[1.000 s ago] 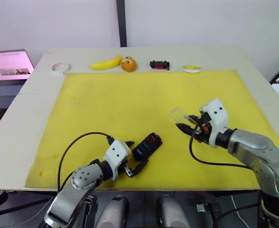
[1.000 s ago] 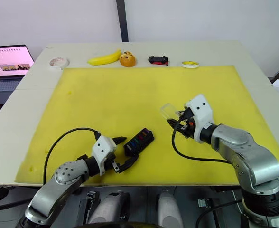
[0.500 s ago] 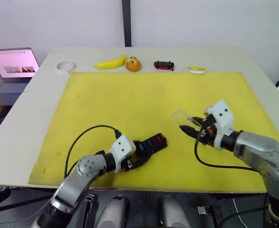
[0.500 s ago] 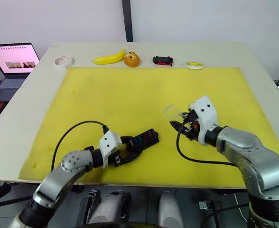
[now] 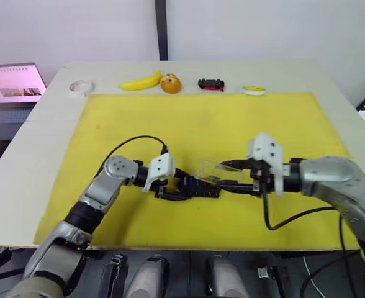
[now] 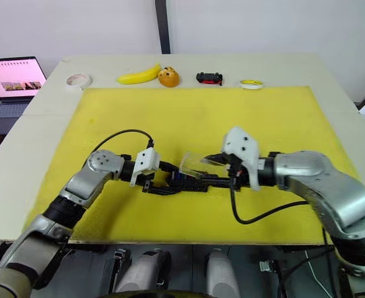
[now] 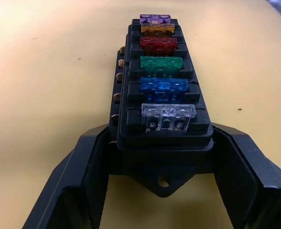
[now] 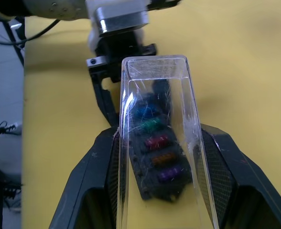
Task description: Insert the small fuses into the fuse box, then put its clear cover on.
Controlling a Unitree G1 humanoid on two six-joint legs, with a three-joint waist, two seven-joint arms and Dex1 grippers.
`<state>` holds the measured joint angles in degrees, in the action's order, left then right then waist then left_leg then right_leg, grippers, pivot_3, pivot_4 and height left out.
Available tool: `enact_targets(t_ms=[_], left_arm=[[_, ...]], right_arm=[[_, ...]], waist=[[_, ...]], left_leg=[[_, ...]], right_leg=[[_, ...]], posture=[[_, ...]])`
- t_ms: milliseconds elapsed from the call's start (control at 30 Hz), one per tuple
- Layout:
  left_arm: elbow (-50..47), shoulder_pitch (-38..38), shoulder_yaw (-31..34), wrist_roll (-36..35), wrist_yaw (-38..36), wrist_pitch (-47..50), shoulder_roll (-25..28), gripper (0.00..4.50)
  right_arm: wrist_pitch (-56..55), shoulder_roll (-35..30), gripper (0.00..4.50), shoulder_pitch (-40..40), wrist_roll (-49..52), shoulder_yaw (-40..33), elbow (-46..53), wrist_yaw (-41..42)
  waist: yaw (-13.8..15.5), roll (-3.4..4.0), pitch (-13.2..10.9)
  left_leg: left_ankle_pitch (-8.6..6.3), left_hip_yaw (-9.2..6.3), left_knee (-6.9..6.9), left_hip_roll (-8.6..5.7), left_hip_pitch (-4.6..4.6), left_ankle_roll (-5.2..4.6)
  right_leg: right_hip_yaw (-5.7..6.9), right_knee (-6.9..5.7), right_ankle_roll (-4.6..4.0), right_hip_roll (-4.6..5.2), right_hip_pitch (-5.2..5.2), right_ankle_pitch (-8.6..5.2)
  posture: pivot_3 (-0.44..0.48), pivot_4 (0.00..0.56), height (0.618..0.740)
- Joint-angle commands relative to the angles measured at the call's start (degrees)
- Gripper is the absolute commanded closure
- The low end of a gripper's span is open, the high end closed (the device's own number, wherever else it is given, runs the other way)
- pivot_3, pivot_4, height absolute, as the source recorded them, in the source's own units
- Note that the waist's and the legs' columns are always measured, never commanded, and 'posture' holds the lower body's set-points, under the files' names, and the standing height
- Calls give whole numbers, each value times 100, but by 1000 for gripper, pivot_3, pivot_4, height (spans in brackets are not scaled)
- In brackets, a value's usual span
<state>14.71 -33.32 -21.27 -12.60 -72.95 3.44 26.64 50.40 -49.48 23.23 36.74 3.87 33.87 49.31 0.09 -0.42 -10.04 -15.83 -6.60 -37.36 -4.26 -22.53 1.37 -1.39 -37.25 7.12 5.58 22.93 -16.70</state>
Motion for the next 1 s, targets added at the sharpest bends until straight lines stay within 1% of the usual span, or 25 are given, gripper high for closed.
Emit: enact_targets(t_ms=[33,200,367,533,700,1000], left_arm=[[264,-158,27,78,-221,-254,-103,1955],[424,-162,33,158,-345,-432,-152,1955],[554,-193,51,245,-301,-560,-241,1955],[512,-177,73,289,-278,-563,-289,1955],[467,-165,85,313,-246,-545,-312,1955],[477,-205,131,314,-205,-523,-354,1955]], right_arm=[[-319,49,2775,269,-378,461,-11,114],[-569,59,2775,511,-831,944,-320,324],[-651,260,2775,744,-1169,1305,-656,372],[-725,332,2775,834,-1388,1429,-888,505],[-773,323,2775,766,-1525,1518,-921,678],[-778,354,2775,751,-1663,1554,-1013,751]], waist=[[6,0,0],[12,-1,0],[13,0,0],[33,0,0],[33,0,1],[48,-1,1]], left_leg=[[1,0,0,0,-1,1],[-1,-1,-4,-1,0,-1],[0,-3,-4,0,1,-1],[0,-3,-6,-3,0,-1],[0,-4,-6,-3,1,-1],[-1,-4,-8,-3,1,-1]], right_leg=[[0,0,0,0,1,0],[0,-1,1,0,-2,0],[0,-3,1,-1,0,0],[0,-3,1,0,-2,0],[0,-3,1,0,-2,0],[0,-3,1,0,-4,1]], posture=[[0,150,740],[0,150,740],[0,150,740],[0,150,740],[0,150,740],[0,150,740]])
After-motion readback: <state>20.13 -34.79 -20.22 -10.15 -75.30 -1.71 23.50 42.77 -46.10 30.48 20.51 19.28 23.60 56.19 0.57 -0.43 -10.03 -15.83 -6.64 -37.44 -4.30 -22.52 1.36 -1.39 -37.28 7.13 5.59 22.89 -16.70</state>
